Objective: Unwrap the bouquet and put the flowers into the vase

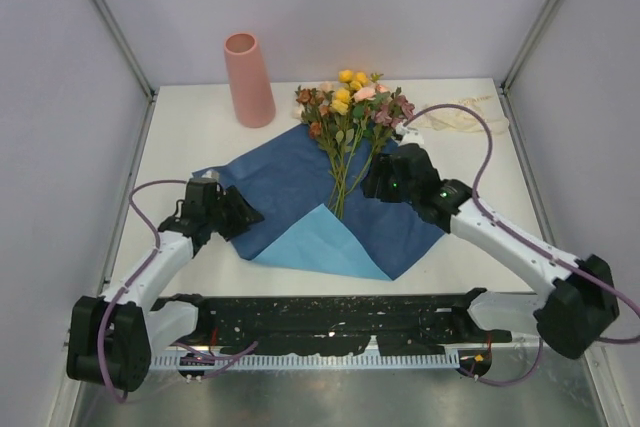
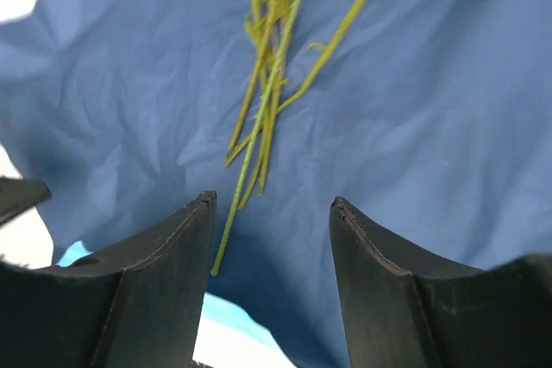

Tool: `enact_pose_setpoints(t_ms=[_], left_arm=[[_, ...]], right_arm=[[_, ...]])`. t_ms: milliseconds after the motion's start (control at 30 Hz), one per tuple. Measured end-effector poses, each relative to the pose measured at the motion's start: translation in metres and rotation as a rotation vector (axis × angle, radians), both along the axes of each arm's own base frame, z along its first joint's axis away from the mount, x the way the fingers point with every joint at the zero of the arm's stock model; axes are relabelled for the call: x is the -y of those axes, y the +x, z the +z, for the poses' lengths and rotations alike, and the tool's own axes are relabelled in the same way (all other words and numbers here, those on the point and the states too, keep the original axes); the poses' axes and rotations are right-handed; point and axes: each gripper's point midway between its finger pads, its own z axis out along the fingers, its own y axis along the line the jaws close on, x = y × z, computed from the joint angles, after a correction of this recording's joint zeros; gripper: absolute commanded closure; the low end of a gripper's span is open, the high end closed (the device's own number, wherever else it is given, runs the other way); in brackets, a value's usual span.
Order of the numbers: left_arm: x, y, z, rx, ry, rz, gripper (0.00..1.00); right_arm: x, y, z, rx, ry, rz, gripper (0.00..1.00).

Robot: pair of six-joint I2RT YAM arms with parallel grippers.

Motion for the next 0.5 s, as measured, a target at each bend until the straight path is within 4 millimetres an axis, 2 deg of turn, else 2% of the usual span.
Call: enact_pose_setpoints(t_ms=[67,133,267,400,500], left_arm=[[0.007,-0.001,0.003,0.011,-0.030,-0.030,0.46],[0.015,-0.003,0.002,0.006,-0.062,-0.063,0.46],[0.027,-0.011,-0.009,-0.040,-0.101,-0.124,0.46],[0.037,-0.020,-0.020,-0.083,-0.118,-0.171,0.45],[0.039,-0.023,-0.024,-0.097,-0.116,-0.183,0.45]], right_arm=[[-0.021,0.010,-0.030,-0.074,-0.008,0.124,0.41],[-0.042,0.008,-0.057,-0.142,-0.012,0.255,0.41],[-0.072,-0.004,-0.090,-0.230,0.011,0.466,0.41],[-0.097,-0.020,-0.103,-0.287,0.074,0.635,0.41],[-0.112,-0.039,-0.100,-0.292,0.109,0.738,0.41]])
